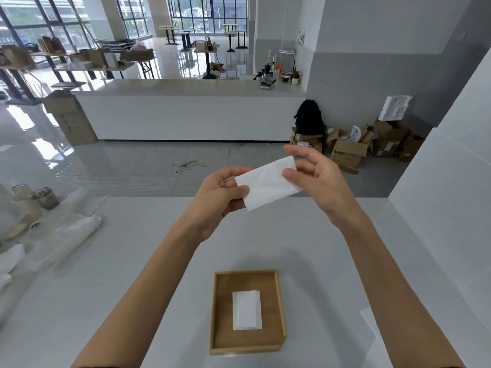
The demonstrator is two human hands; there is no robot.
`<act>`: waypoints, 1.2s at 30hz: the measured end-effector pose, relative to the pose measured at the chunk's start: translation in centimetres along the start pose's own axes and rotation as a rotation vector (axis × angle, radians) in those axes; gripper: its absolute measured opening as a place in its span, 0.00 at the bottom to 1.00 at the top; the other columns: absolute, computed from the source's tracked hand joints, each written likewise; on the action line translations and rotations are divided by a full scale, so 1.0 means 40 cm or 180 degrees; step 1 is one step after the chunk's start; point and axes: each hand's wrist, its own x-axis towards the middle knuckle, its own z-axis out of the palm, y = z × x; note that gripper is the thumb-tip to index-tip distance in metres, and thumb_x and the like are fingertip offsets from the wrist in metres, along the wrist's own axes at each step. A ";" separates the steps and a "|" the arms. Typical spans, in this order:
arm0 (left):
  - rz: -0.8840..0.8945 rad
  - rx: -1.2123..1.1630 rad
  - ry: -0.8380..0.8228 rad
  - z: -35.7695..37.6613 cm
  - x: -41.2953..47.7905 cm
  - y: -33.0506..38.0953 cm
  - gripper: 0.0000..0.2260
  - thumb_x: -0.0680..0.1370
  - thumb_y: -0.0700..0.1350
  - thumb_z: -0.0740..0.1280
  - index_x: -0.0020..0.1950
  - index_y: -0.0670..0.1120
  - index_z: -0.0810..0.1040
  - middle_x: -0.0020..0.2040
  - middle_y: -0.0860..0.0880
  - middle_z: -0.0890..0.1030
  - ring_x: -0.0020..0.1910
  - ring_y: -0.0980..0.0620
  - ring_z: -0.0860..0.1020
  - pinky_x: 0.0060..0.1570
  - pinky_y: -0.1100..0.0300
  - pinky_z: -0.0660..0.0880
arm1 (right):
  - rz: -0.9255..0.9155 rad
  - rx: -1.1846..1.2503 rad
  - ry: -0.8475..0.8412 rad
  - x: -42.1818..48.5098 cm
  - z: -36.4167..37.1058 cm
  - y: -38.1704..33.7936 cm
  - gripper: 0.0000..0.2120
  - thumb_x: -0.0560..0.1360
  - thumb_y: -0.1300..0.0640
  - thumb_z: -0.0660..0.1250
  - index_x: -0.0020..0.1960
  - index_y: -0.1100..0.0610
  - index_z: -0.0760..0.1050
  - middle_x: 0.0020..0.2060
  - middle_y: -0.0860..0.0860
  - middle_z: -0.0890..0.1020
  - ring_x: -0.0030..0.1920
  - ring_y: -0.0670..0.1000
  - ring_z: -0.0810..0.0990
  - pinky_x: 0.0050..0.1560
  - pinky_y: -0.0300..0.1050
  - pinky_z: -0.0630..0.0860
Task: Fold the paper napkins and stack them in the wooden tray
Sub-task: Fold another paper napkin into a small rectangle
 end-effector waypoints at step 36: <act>-0.0059 -0.2759 -0.0210 -0.029 -0.139 -0.125 0.16 0.79 0.32 0.63 0.65 0.41 0.81 0.65 0.41 0.79 0.68 0.43 0.76 0.77 0.44 0.62 | 0.0021 -0.1420 -0.0115 -0.050 0.183 0.058 0.32 0.79 0.34 0.54 0.80 0.42 0.56 0.71 0.43 0.72 0.70 0.38 0.68 0.67 0.31 0.63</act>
